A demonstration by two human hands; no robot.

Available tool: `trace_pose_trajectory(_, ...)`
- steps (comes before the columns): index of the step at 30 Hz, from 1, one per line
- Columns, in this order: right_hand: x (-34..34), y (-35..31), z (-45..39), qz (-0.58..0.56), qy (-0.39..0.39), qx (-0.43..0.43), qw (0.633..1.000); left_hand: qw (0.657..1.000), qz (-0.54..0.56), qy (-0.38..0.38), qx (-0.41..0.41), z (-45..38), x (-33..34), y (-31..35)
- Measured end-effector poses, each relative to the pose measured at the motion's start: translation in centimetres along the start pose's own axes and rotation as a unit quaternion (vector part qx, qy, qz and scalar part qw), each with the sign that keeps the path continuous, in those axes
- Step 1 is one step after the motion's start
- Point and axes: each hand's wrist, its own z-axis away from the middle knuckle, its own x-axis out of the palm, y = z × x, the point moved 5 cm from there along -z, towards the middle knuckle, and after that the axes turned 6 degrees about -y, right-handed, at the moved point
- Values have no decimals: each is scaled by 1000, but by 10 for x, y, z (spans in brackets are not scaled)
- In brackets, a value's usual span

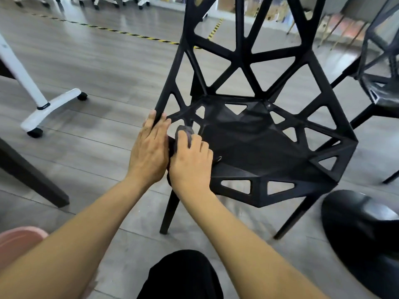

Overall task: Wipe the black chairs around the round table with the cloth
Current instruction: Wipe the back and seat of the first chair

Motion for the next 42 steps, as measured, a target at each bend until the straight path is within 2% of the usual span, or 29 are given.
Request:
trace_pose_trajectory(2,-7,23,1,19,-13,-41,999,1000,9,8,-8,2,-3,-1)
trace_pose_trajectory(3,-12,43,-2,25,-17,-29,999,1000,15,14,-14,3,-5,0)
trace_pose_trajectory(9,-65,207,-17,45,-4,165,985,999,24,9,-31,3,-7,2)
trace_pose_trajectory(11,-74,224,-10,20,23,183,983,999,17,4,-35,2,-7,4)
trace_pose_trajectory(13,-67,196,2,7,54,151,987,999,2,0,-45,1,-6,7)
trace_pose_trajectory(15,-52,139,21,-25,75,51,996,998,-27,-13,-63,0,-5,13)
trace_pose_trajectory(17,-33,74,44,-59,64,-58,994,994,-57,-28,-85,-2,-6,21)
trace_pose_trajectory(19,-26,39,60,-83,67,-105,989,994,-72,-31,-77,-7,-9,34)
trace_pose_trajectory(21,-26,47,63,-92,82,-120,985,997,-59,-13,-37,-13,-11,48)
trace_pose_trajectory(23,-38,87,65,-68,109,-118,985,1000,-18,-5,0,-20,-8,69)
trace_pose_trajectory(26,-60,169,67,-60,153,-44,985,998,32,-41,33,-27,10,110)
trace_pose_trajectory(29,-79,250,64,-86,209,122,967,992,43,-114,39,-30,38,144)
trace_pose_trajectory(31,-84,273,61,-117,234,221,940,986,19,-161,31,-27,58,157)
trace_pose_trajectory(32,-83,269,60,-119,237,244,933,983,-10,-179,32,-23,66,160)
trace_pose_trajectory(34,-77,236,57,-98,234,211,944,979,-45,-193,36,-16,72,160)
trace_pose_trajectory(38,-61,162,63,-84,152,25,985,967,-98,-206,110,-7,66,152)
trace_pose_trajectory(39,-61,157,62,-81,137,0,987,962,-107,-218,126,-4,66,150)
trace_pose_trajectory(42,-71,178,48,-46,101,-48,993,971,-82,-214,76,-2,59,142)
